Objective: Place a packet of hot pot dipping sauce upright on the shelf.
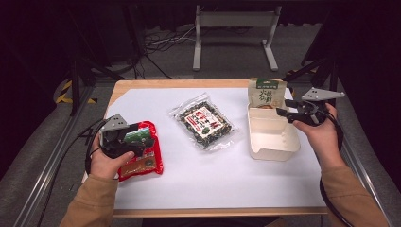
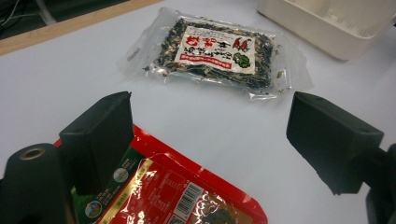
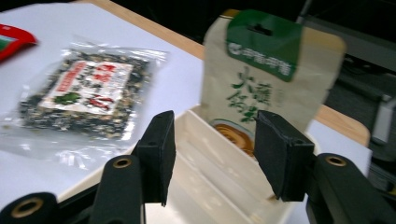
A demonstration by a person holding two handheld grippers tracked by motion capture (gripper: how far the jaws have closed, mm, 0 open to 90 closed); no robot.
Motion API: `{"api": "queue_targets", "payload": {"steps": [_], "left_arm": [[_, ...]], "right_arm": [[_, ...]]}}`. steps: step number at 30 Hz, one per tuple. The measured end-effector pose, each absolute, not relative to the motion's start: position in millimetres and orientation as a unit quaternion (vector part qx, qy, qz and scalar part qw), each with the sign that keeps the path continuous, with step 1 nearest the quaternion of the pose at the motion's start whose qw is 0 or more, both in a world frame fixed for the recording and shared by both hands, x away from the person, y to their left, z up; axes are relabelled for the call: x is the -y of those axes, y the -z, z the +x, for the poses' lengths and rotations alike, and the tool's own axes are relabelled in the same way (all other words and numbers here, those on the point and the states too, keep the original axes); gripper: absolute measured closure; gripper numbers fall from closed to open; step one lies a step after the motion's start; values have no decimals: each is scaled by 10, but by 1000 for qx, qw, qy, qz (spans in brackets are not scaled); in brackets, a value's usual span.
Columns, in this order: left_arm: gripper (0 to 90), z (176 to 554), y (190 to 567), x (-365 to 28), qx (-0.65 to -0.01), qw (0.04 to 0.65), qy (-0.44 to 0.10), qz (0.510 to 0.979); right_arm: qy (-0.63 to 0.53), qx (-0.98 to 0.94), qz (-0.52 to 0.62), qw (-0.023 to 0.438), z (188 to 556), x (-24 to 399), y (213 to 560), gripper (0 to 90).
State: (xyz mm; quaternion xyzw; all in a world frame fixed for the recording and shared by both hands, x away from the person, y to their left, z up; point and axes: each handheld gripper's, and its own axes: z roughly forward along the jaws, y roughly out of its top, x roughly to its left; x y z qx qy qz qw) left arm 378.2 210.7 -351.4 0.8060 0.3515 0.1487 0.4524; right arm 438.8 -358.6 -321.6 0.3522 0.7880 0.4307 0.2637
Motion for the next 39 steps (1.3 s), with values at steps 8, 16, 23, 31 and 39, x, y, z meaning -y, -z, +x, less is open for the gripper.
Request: {"api": "queue_targets", "payload": {"steps": [8, 16, 23, 31, 39], "left_arm": [[154, 3782, 3518, -2143, -358, 452, -150, 803], [160, 3800, 3527, -2143, -357, 451, -154, 804], [159, 3799, 3533, -2143, -366, 446, -159, 801], [166, 3828, 3533, -2160, -369, 430, -171, 806], [174, 3862, 3543, -2195, -373, 422, -167, 809]], "right_arm": [[-455, -788, 342, 235, 4120, 3463, 3295, 455], [-466, -793, 327, 219, 3923, 3361, 3379, 419], [-472, -794, 320, 211, 3789, 3353, 3404, 403], [-474, -800, 302, 213, 3679, 3325, 3379, 394], [-463, -809, 291, 214, 3629, 3264, 3387, 389]]}}
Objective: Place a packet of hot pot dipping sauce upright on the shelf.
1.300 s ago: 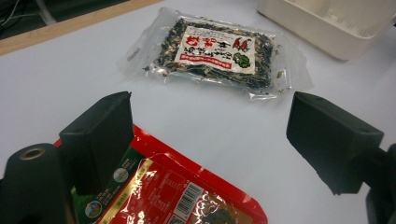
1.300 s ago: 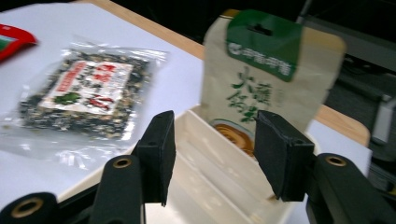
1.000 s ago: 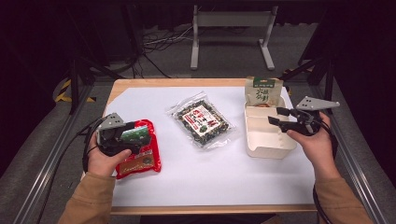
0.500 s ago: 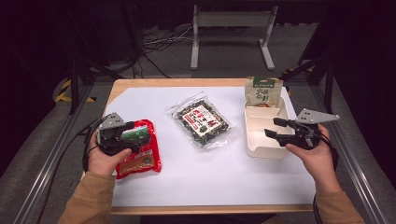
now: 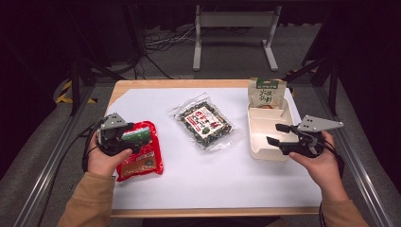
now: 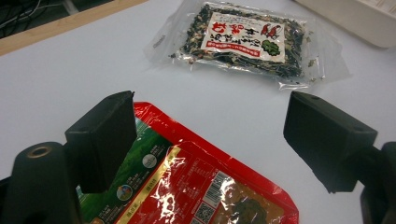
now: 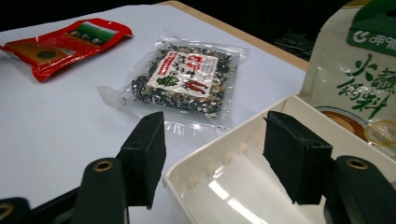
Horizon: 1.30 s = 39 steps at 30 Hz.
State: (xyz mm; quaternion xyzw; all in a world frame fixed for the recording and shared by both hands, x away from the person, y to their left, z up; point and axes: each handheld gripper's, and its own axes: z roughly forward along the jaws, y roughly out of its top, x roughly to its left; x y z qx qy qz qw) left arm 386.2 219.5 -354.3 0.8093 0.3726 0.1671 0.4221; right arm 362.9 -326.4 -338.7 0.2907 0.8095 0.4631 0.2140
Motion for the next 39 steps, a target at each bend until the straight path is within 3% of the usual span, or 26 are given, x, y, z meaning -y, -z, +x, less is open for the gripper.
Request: {"api": "queue_targets", "payload": {"steps": [13, 16, 21, 29, 39], "left_arm": [[249, 3947, 3526, -2405, -401, 428, -187, 788], [319, 4007, 3563, -2492, -411, 434, -179, 782], [315, 4104, 3631, -2653, -432, 433, -193, 767], [222, 4222, 3757, -2870, -461, 419, -218, 751], [221, 4386, 3958, -3030, -495, 407, -181, 746]], "right_arm": [[-456, -829, 262, 191, 3576, 3063, 3457, 389], [-455, -832, 257, 186, 3577, 3008, 3477, 389], [-452, -838, 248, 178, 3572, 2928, 3516, 388], [-449, -845, 238, 169, 3569, 2831, 3563, 383], [-444, -852, 229, 159, 3560, 2737, 3621, 376]]}}
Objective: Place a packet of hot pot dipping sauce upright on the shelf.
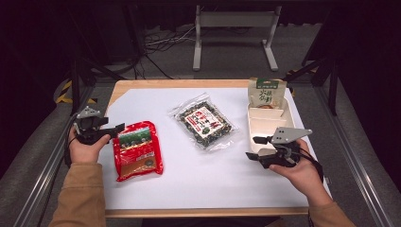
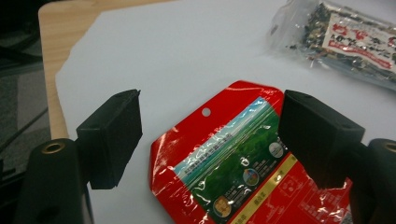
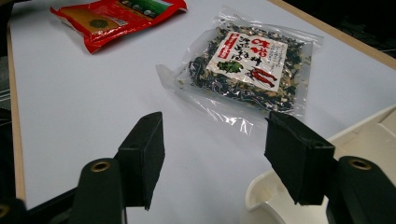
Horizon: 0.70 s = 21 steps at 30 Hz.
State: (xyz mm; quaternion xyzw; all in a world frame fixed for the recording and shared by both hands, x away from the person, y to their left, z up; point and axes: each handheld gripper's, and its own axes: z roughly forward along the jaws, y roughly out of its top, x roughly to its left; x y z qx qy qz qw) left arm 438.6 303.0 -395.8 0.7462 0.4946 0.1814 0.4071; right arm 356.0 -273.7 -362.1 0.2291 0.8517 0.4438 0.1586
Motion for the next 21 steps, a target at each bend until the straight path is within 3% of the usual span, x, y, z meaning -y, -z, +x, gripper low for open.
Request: {"api": "queue_targets", "payload": {"steps": [21], "left_arm": [[222, 4570, 4352, -3157, -543, 366, -95, 750]], "right_arm": [[-436, -859, 224, 150, 3559, 2668, 3693, 366]]}}
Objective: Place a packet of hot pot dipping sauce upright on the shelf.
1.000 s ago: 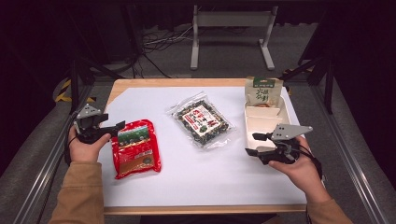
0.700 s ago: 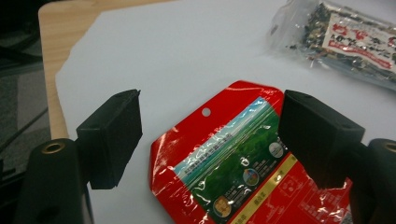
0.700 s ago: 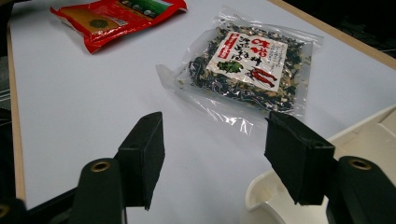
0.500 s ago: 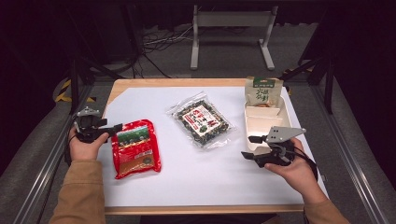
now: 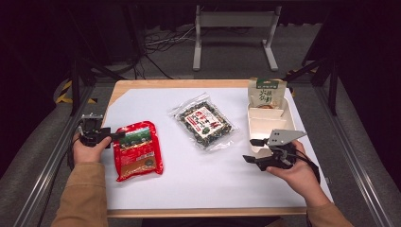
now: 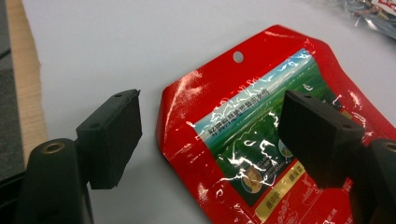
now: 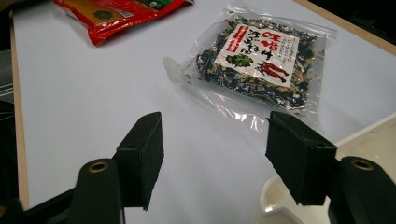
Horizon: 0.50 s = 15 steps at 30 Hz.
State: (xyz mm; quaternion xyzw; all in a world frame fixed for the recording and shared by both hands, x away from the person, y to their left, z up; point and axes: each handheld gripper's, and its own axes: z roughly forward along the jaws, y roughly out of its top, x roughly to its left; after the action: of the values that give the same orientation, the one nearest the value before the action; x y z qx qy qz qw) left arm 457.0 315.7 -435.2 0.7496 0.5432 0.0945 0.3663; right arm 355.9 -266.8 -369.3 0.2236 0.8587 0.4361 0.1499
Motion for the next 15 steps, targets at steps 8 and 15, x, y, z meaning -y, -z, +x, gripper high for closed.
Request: {"api": "queue_targets", "payload": {"steps": [8, 15], "left_arm": [[242, 4583, 4392, -3127, -544, 365, -74, 752], [290, 4578, 4417, -3106, -538, 362, -61, 759]], "right_arm": [[-433, -860, 223, 149, 3555, 2657, 3704, 365], [-433, -862, 218, 149, 3545, 2633, 3704, 359]]}}
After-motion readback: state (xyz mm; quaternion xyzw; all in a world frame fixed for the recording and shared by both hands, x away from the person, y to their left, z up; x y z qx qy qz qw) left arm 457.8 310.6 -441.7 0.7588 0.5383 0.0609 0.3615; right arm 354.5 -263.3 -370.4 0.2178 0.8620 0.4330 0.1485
